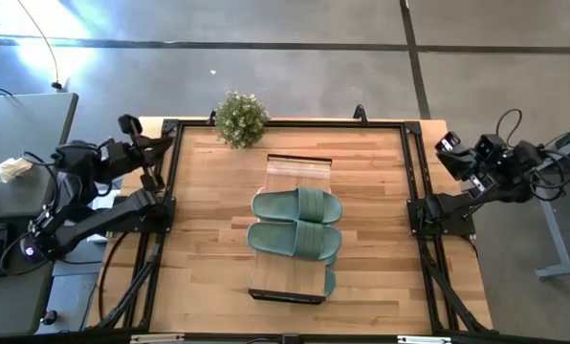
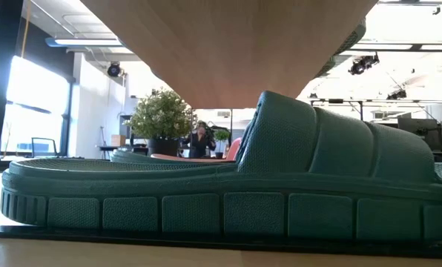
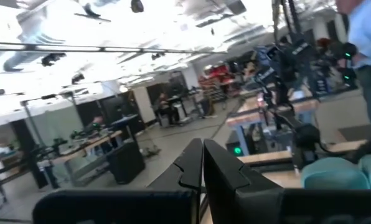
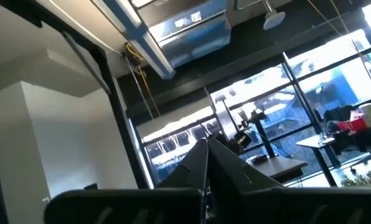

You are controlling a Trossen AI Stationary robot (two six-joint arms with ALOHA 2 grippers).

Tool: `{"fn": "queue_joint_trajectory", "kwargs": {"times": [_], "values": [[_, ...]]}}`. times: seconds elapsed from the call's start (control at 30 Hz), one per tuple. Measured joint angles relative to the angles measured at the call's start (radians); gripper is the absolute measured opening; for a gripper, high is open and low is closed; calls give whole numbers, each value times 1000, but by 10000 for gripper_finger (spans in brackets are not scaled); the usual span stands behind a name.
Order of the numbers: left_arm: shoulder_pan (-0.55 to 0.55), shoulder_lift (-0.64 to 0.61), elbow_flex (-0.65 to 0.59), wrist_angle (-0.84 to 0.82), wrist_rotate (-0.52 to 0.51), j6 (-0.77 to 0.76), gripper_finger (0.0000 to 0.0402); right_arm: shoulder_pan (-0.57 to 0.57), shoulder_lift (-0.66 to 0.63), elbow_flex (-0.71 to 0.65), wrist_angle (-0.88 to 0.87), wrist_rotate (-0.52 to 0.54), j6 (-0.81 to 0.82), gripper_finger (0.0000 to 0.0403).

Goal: Pick and place slides into the shelf
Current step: Return to Home Position

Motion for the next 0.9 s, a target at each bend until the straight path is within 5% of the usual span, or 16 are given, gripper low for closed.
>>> {"fn": "queue_joint_trajectory", "kwargs": {"times": [0.43, 0.9], "values": [[0, -174, -86, -2, -93, -28, 5, 0, -56, -88, 52, 20, 6, 0], [0, -209, -125, 6, -106, -61, 5, 0, -56, -345, 373, -7, 103, 0]]}}
